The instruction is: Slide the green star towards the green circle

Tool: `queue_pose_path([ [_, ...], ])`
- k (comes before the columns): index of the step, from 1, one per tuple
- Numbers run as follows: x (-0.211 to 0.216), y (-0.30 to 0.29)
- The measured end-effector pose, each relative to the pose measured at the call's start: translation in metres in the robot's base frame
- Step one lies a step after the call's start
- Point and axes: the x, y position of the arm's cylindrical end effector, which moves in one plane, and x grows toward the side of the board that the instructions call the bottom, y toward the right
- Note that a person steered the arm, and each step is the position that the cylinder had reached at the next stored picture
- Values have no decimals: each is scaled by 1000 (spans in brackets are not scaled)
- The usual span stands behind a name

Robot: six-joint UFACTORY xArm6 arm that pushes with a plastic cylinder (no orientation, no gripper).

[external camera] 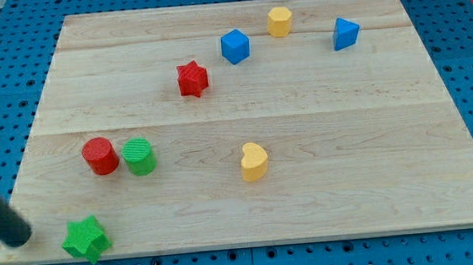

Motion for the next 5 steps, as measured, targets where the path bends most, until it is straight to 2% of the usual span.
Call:
queue_pose_path([
  [1, 9, 17],
  [3, 9, 166],
  [4, 9, 177],
  [5, 4, 227],
])
